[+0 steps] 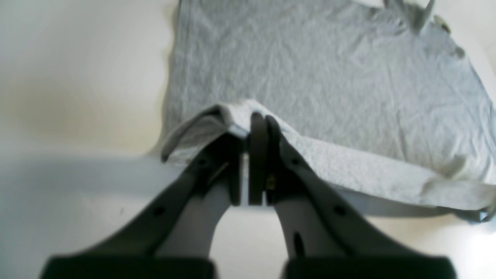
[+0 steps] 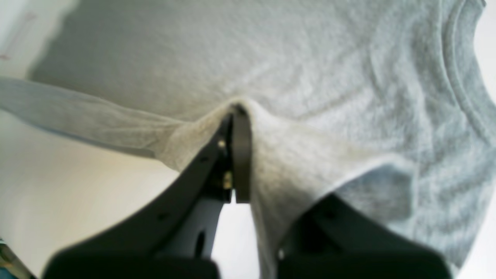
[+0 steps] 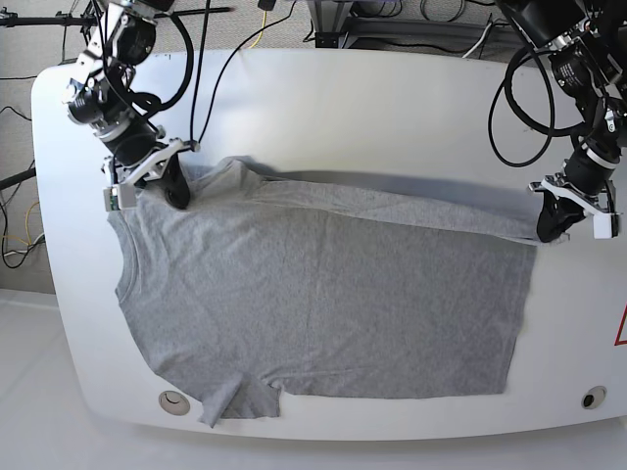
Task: Fold the T-shirt properly
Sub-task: 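Lift the pinched edge with both grippers and fold it over the shirt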
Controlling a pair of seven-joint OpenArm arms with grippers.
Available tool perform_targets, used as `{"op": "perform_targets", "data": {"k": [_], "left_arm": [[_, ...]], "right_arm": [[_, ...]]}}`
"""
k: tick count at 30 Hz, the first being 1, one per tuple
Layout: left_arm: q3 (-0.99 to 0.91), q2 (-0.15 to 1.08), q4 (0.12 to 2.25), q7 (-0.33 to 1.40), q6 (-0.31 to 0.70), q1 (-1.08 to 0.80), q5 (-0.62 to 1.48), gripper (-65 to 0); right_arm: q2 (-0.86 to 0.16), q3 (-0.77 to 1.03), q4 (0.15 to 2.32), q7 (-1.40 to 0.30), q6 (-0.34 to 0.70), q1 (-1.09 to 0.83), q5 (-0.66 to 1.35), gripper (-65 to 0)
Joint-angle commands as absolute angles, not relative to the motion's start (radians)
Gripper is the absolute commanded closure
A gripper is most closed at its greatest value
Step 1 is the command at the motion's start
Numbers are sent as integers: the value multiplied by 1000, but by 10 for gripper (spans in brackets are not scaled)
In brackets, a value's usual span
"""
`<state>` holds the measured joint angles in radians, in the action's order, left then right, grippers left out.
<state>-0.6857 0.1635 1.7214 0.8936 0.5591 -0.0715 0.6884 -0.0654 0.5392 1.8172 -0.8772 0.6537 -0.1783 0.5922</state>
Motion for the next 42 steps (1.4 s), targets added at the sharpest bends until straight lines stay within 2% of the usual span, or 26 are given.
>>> {"op": "perform_targets", "data": {"k": [1,11,17,28,36,42], "left_arm": [[-691,174,1736,868,561,-31,704,0],[-691,147,1629,863,530,31,702,0],[-682,148,1567,788,510,30,702,0],[-680,177,1465,754,515,42,636,0],[-680,174,1457,682,518,68,558,0],[-622,176,1457,631,518,77,536,0]], "right_arm": [[-67,496,1788,-846,656,-108,504,0],[-65,437,1662,-843,657,25,367,0],[-65,440,1650,-842,656,67,326,0],[-71,441,1650,-754,651,74,228,0],[-67,441,1650,-736,651,79,130,0],[-65,440,1650,-661,651,79,102,0]]}}
